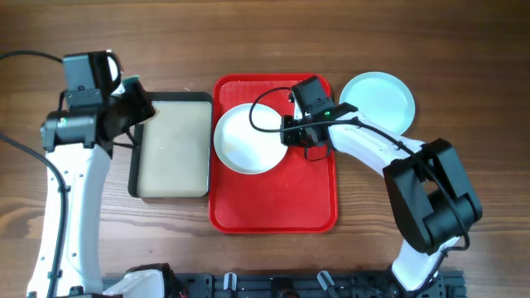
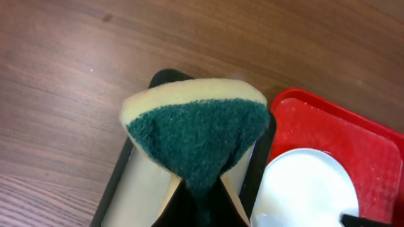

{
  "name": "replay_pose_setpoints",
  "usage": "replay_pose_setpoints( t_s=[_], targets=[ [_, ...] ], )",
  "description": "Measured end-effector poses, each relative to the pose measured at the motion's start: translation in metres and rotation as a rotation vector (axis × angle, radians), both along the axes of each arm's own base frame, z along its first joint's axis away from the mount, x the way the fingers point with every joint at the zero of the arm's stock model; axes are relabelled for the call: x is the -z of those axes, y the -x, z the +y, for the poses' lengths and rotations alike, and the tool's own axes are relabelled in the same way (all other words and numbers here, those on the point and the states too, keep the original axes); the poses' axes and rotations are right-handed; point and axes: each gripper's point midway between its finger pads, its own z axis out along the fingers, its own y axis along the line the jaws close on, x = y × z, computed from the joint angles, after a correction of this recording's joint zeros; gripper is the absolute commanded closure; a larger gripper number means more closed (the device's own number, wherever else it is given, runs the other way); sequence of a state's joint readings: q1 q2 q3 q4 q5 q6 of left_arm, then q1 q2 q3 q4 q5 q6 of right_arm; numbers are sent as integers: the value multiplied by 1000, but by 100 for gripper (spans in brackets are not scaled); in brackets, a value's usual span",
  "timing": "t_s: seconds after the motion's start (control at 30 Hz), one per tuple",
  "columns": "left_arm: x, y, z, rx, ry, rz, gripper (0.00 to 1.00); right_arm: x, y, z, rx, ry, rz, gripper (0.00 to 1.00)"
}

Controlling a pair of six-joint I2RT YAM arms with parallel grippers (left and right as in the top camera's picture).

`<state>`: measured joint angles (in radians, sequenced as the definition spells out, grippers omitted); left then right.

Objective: Clean dirty plates on tray and stack at the side
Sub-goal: 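Lift the plate with the right gripper and tilt it over water tray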

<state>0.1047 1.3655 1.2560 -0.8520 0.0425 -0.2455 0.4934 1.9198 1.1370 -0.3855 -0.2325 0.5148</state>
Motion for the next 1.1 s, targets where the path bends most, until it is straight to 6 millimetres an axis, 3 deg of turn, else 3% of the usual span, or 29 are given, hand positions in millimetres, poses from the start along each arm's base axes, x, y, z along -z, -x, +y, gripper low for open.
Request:
replay_pose_setpoints(
  t_s=[0.1,0.37,0.53,0.57,0.63,0.83,0.97,1.1],
  targets=[
    [2,0,3,-6,23,6,96,2,2,3,3,15,-2,95],
    [4,3,-1,5,40,21,96,-1,6,-5,34,55,59,96],
    [4,3,-1,7,40,21,96,-66,-31,-8,64,89,-71,96],
    [4,3,-1,10,38,21,96,-88,-41,1,60,83,-143,96],
    [4,3,-1,12,36,21,96,-108,-47,21,39,77,-239,96],
    [4,4,-1,18,33,22,96,-135,-35,100,-88,125,-527,96],
    [5,4,-1,18,32,24,96,-132,-36,118,-165,244,-670,96],
    [6,4,-1,18,33,28,96,-171,-57,131,-213,338,-925,96]
  ],
)
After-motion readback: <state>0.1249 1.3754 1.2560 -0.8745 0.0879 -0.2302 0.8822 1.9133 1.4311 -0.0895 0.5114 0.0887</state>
